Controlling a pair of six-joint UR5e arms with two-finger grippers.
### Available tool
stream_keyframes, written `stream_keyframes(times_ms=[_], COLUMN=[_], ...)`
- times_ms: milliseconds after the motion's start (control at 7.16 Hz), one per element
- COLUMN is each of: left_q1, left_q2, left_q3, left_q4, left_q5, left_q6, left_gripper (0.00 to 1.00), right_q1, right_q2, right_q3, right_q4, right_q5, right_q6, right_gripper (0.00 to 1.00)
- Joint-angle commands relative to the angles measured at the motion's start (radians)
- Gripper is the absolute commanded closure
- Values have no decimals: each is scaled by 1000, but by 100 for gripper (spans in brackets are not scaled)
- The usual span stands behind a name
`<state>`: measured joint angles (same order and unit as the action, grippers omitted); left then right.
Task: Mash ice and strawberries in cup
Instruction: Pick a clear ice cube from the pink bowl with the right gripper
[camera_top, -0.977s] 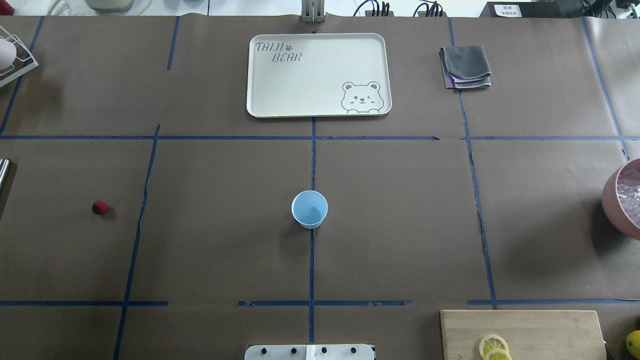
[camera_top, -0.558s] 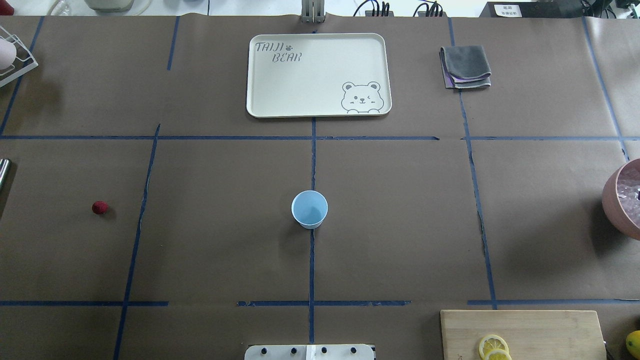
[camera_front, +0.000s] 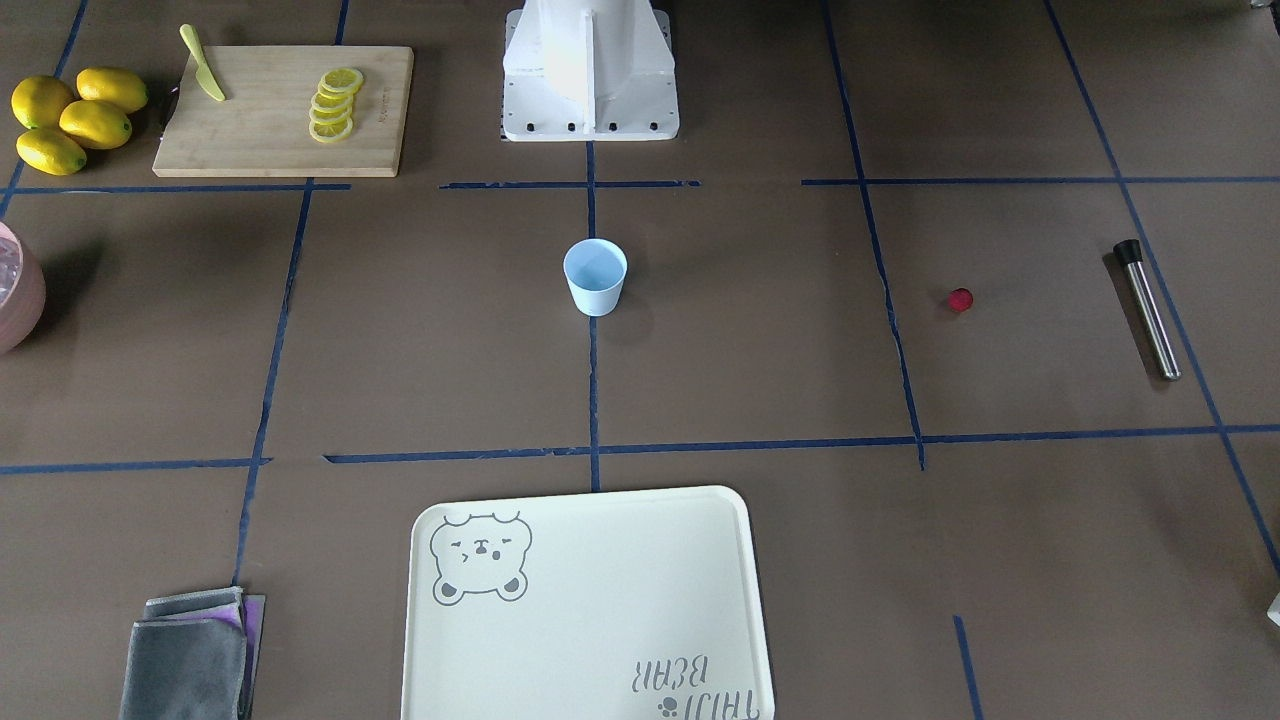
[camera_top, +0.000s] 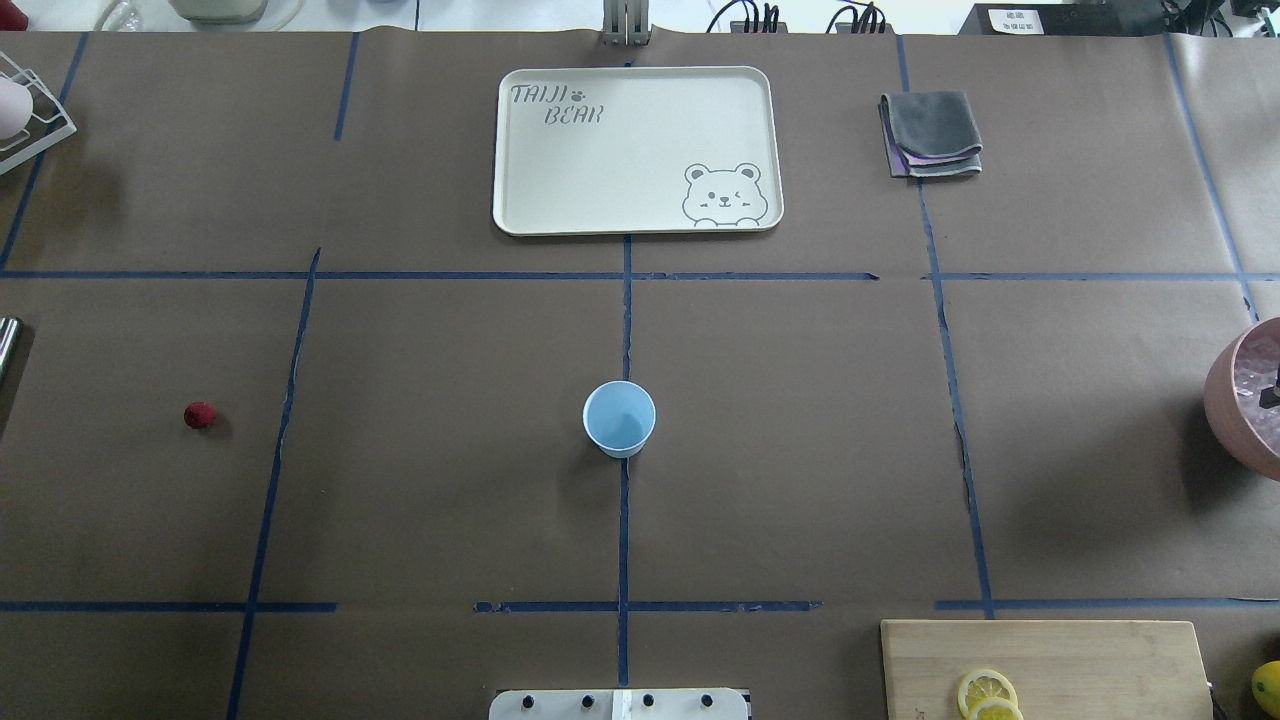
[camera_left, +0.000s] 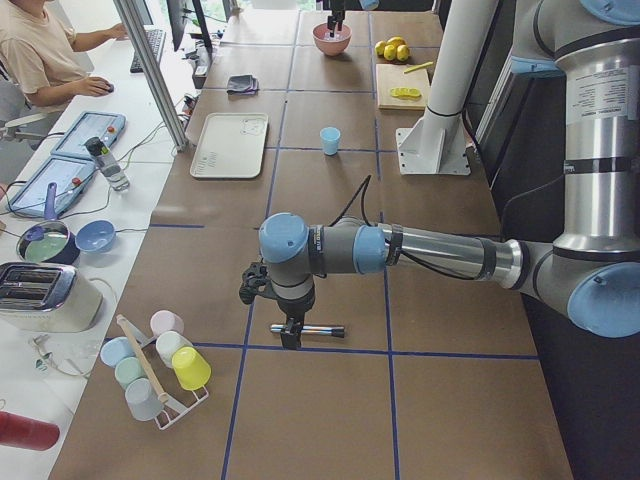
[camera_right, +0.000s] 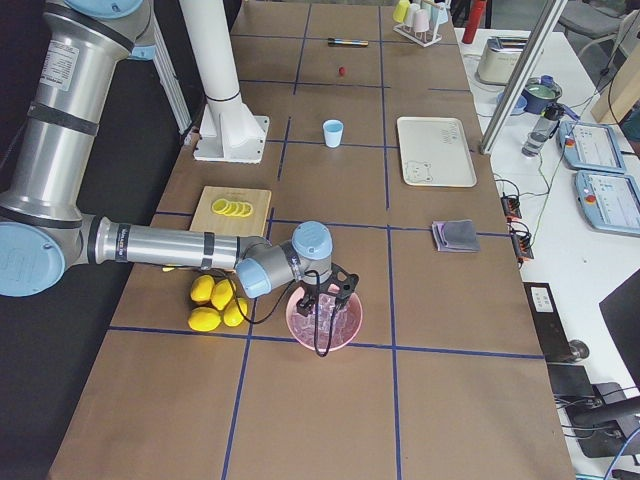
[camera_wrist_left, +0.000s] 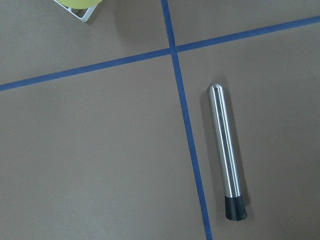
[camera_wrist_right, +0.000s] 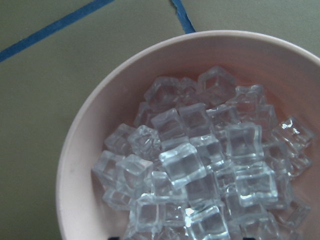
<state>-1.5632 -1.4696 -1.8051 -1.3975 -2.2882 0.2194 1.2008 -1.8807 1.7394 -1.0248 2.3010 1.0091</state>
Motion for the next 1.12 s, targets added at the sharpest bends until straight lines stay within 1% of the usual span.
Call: stream_keyframes(times_ms=[0,140,419,698,838,977], left_q1=[0,0,0,0,0,0], left_q2=[0,0,0,0,0,0], left_q3=[0,1,0,0,0,1], left_q4=[0,0,0,0,0,0], left_q5=[-1,-1,-1,-1,-1,-1], left_q6=[0,0,-2,0,0,0], left_gripper=[0,0,0,0,0,0], right_q1=[-6,-7,-9,-20,-24,-24], right_q2=[0,0,0,0,0,0], right_q3=[-4,-4,-11,-14,-15,-15], right_q4=[0,0,0,0,0,0], right_q5=[-25,-26,-46,-46,-46,-46], right_q6=[2,2,2,0,0,2], right_gripper=[15,15,20,20,23,31])
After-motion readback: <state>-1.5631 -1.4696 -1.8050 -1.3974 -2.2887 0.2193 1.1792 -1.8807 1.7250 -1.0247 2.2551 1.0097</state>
